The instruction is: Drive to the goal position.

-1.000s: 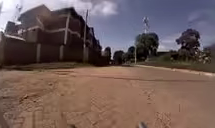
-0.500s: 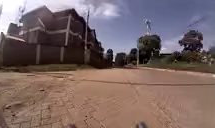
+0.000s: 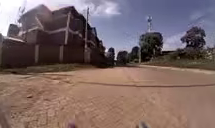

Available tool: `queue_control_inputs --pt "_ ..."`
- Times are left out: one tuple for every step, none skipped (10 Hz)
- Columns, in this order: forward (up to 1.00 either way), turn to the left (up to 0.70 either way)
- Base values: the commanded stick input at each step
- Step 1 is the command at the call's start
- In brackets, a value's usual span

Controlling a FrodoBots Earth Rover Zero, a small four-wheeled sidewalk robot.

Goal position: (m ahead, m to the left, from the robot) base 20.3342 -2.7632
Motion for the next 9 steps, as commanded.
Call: queue_control_inputs --pt "1.00 0.00" --pt "1.00 0.00" --pt "1.00 0.00" --pt "1.00 0.00" --pt "1.00 0.00" --pt "1.00 0.00" --pt "1.00 0.00" --pt "1.00 -0.13" --pt "1.00 -0.33"
